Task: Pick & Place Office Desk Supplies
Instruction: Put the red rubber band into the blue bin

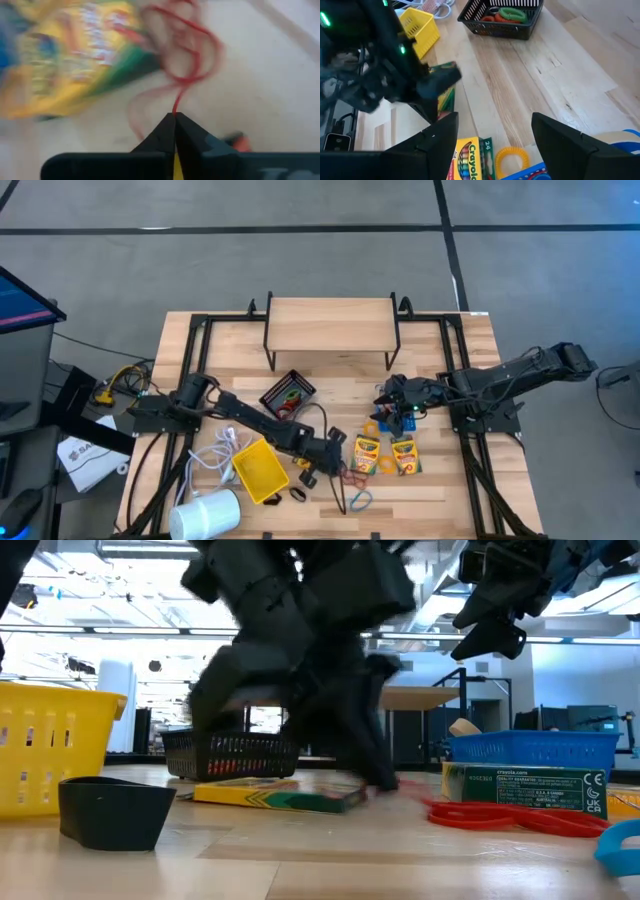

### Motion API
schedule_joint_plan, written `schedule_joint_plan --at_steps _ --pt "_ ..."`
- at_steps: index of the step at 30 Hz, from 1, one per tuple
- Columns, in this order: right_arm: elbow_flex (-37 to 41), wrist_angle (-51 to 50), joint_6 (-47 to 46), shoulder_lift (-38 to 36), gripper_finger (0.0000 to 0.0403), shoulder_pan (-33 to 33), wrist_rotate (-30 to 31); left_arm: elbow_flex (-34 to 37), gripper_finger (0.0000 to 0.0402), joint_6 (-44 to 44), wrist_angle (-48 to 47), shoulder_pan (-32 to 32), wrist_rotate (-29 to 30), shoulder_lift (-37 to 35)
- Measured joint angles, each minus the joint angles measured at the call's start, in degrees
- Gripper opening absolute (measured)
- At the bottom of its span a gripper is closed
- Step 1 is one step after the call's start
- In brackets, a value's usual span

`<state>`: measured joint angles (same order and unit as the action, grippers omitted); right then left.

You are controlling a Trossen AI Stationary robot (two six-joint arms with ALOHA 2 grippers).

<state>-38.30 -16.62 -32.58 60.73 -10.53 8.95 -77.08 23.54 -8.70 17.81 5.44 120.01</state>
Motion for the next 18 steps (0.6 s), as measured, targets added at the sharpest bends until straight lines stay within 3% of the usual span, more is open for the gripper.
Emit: schedule_joint_plan --at_steps 3,11,18 --pt "0.00 -0.01 0.00 0.00 0.0249 -0.02 0.02 0.46 0.0001 0.30 4.00 -1.42 1.71 -4.24" --pt "0.13 0.75 0.03 0.00 0.0249 -1.61 0.20 9.61 0.0000 1.76 19.63 -4.24 1.37 -15.69" --pt "0.13 4.02 0.74 0.00 0.0249 -5.07 2.06 16.75 0.0000 1.71 32.85 -7.39 -1.27 -19.74"
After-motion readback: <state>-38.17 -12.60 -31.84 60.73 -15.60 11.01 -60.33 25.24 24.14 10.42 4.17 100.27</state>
